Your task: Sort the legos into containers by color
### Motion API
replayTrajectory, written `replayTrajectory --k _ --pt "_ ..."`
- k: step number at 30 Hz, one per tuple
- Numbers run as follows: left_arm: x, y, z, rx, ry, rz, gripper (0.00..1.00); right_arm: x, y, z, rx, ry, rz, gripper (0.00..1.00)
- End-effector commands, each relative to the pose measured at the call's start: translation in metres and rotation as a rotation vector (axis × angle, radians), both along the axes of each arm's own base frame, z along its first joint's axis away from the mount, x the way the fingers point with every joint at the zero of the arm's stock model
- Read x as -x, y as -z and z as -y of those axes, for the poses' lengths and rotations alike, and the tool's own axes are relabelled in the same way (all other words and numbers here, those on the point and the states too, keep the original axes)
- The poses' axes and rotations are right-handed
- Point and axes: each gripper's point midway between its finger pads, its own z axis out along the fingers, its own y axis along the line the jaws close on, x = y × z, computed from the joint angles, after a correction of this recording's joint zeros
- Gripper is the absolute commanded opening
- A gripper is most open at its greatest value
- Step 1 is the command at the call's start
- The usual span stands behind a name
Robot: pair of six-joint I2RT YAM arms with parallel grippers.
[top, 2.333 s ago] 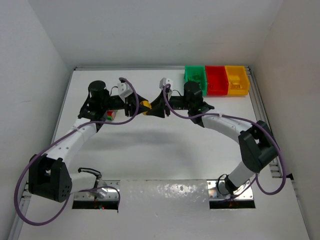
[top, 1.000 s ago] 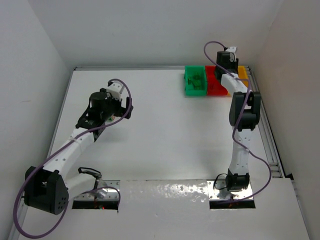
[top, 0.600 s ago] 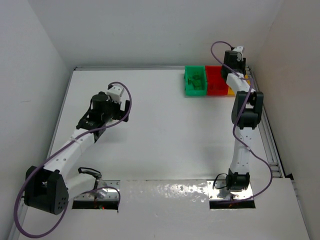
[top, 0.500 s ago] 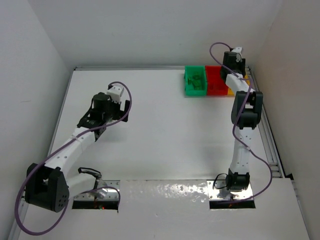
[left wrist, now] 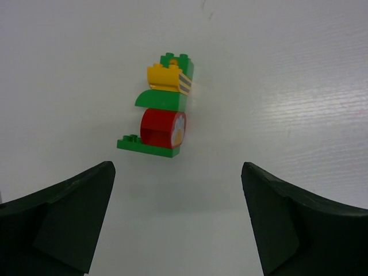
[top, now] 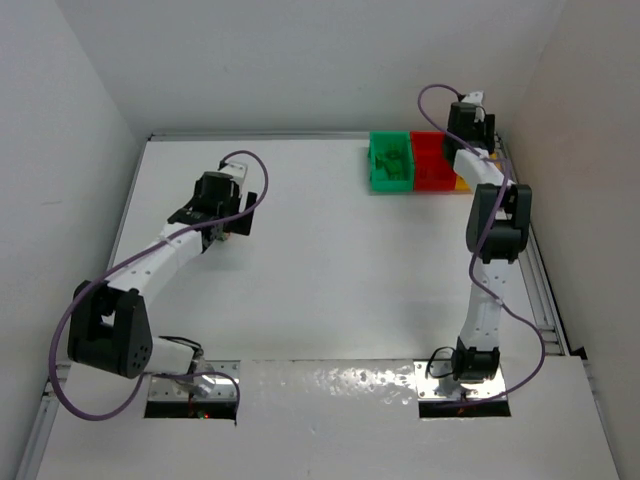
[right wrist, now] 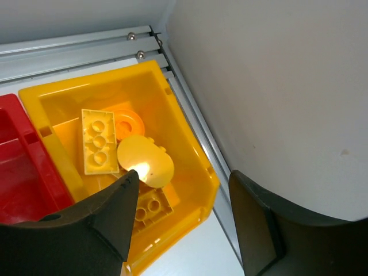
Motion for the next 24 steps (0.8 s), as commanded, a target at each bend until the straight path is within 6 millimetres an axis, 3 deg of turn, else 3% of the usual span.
replayTrajectory --k 1,3,4,6,7,13,17,18,19,24 --pt "-0.011 -0.015 -0.019 -0.07 -0.068 0.021 0.91 -0.003 -0.059 -0.015 -0.016 -0.053 0.135 0.63" --pt "-0.016 -0.015 -0.027 -0.089 -0.078 0.002 0.94 0.002 -0.058 -0.02 -0.032 -0.054 0.128 0.64" --pt "-0.014 -0.004 -0.031 -0.106 -0.083 -0.05 0.94 0.004 -0.066 -0.023 -0.032 -0.058 0.142 0.64" --pt "-0.021 -0.008 -0.039 -0.108 -0.098 -0.077 0.94 0.009 -0.061 -0.026 -0.036 -0.05 0.144 0.66" --pt "-0.028 -0.006 -0.038 -0.107 -0.089 -0.089 0.94 0.012 -0.067 -0.028 -0.045 -0.053 0.159 0.66" --pt "-0.047 0.023 -0.034 -0.127 -0.011 -0.156 0.88 0.03 -0.052 -0.042 -0.129 -0.082 0.164 0.68" --pt "-0.06 0.036 -0.029 -0.131 0.042 -0.171 0.89 0.042 -0.032 -0.057 -0.18 -0.173 0.122 0.69" --pt "-0.062 0.038 -0.031 -0.135 0.04 -0.172 0.9 0.043 -0.034 -0.074 -0.187 -0.214 0.122 0.69" --pt "-0.065 0.043 -0.031 -0.134 0.044 -0.185 0.9 0.047 -0.029 -0.077 -0.188 -0.223 0.104 0.69" --pt "-0.07 0.062 -0.034 -0.131 0.051 -0.223 0.94 0.058 -0.037 -0.088 -0.187 -0.266 0.113 0.69"
